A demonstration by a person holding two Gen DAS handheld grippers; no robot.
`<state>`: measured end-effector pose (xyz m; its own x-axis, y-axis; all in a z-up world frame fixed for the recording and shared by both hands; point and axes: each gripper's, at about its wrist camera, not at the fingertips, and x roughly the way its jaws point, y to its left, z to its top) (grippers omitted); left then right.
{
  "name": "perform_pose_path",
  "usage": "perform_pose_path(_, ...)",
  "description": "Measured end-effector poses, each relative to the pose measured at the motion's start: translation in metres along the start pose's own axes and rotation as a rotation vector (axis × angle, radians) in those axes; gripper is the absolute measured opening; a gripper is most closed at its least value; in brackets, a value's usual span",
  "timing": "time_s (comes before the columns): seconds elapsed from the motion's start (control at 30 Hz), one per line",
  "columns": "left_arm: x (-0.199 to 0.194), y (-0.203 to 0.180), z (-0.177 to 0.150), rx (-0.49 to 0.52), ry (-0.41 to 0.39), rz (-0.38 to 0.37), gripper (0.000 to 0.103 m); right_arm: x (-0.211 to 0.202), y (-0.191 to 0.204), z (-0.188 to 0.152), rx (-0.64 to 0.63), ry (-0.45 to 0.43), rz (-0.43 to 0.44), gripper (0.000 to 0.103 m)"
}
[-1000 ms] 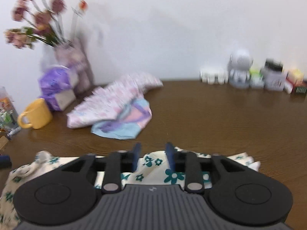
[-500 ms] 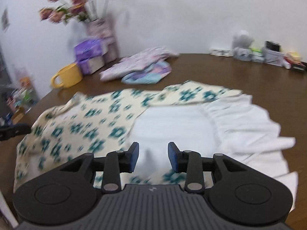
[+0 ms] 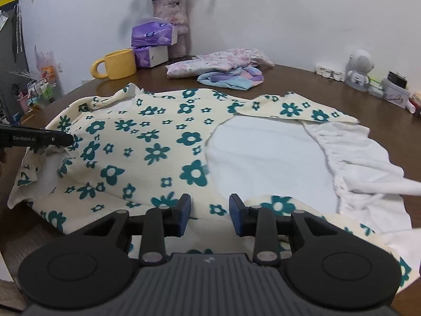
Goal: Fold clothes
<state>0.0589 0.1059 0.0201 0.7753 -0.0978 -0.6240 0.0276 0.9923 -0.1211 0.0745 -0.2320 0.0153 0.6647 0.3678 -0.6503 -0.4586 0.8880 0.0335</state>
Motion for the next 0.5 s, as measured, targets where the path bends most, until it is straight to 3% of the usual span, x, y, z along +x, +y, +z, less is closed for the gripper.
perform_pose_path(0.2,-0.001,0.004,0.000,-0.040,-0.006,-0.007,0.018,-0.007,-0.013,-0.008,0.051,-0.010,-0.003,0.032)
perform_pose_path(0.3,-0.009,0.001,0.001,-0.057,-0.014,-0.005,0.024,-0.009,-0.011,-0.008,0.060,-0.018,-0.008,0.033)
perform_pose_path(0.5,-0.047,0.010,0.009,-0.107,-0.121,0.027,0.033,-0.026,-0.020,-0.003,0.135,-0.073,0.017,0.033)
